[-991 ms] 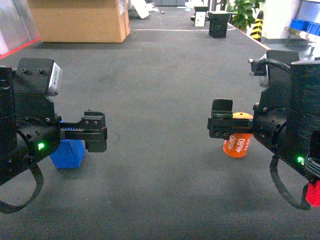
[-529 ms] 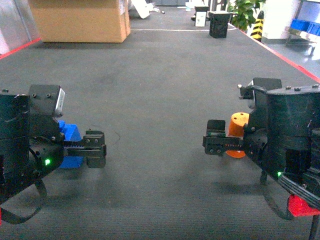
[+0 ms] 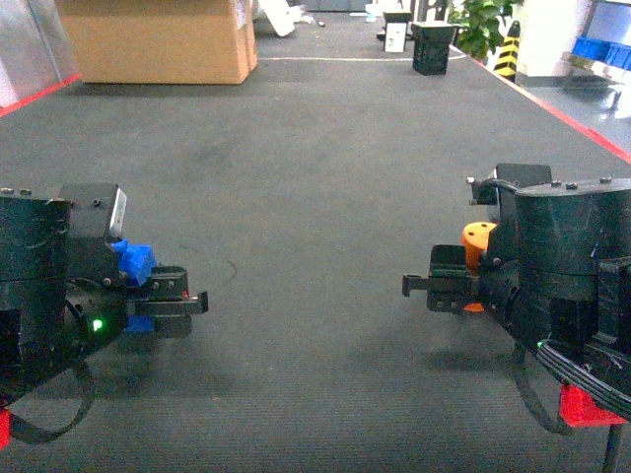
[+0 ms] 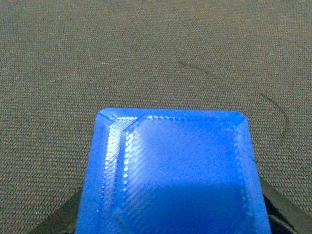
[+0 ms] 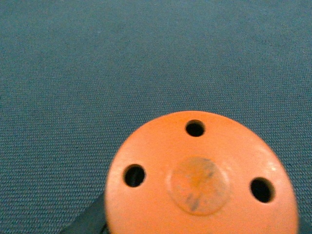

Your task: Sort blue parts and orange caps into right shelf containers

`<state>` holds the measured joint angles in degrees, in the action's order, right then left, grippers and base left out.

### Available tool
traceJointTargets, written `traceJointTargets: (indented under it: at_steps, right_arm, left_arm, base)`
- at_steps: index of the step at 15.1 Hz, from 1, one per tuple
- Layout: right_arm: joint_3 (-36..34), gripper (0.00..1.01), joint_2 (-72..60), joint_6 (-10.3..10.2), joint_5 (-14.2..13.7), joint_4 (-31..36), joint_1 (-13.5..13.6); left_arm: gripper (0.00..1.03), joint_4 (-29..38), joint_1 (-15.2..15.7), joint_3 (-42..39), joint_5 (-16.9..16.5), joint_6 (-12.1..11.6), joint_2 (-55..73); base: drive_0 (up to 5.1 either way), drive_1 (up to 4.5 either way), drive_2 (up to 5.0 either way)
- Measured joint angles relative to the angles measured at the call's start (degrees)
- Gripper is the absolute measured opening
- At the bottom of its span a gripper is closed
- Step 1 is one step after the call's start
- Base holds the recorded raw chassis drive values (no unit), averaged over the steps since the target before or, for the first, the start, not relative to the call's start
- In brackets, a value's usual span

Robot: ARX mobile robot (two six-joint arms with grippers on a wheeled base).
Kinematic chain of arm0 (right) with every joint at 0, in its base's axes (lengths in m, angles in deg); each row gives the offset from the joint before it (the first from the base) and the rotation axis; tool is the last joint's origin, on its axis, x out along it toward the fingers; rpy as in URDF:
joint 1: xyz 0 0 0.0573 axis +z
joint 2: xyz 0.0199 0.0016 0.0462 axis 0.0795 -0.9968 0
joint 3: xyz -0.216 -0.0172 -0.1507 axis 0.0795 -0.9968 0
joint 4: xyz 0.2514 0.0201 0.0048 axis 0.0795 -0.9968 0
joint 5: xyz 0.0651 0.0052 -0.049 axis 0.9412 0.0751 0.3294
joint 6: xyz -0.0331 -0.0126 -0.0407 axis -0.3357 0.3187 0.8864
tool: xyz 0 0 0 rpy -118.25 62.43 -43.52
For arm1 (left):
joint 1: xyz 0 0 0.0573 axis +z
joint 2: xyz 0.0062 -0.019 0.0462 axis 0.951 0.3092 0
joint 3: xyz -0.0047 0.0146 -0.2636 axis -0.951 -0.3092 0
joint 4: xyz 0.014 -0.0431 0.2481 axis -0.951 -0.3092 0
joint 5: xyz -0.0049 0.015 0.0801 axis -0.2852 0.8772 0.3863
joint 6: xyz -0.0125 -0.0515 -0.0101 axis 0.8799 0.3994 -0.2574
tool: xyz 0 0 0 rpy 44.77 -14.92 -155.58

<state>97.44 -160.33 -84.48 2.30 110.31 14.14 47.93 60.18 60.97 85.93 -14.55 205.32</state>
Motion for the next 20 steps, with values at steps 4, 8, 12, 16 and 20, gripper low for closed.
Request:
traceJointTargets:
  at_steps: [4,8,12,16,20]
  right_arm:
    - [-0.11,0.46,1.57,1.14,-0.02,0.42,0.07]
    - [-2.71,0.46,6.40,1.75,-0.20,3.08,0.11]
    - [-13.40,0.46,22.60,5.44,-1.01,7.34,-0.46]
    - [-32.00,0.46,64.22,11.69,-5.90,-4.33,-2.34]
    - [-36.17,0.46,93.37,12.15,-11.89,-17.49,0.55]
  left_arm:
    - [0.44,0.09,0.81,-0.50,-0.39,0.33,-0.59]
    - [0.44,3.67,1.77,-3.56,-0.13,0.31,-4.00]
    - [0.43,7.30,3.85,-12.35,0.15,-1.09,-22.32]
    - [0.43,-11.02,4.09,-20.85,5.33,-9.16,-66.86]
    - [0.43,-25.77,-3.10,-22.47,13.18,-10.56,-92.32]
  base:
    - [0.0,0.00,0.0]
    - [0.0,0.00,0.0]
    - [0.0,0.00,0.0]
    - [0.0,0.00,0.0]
    - [0.0,0.00,0.0]
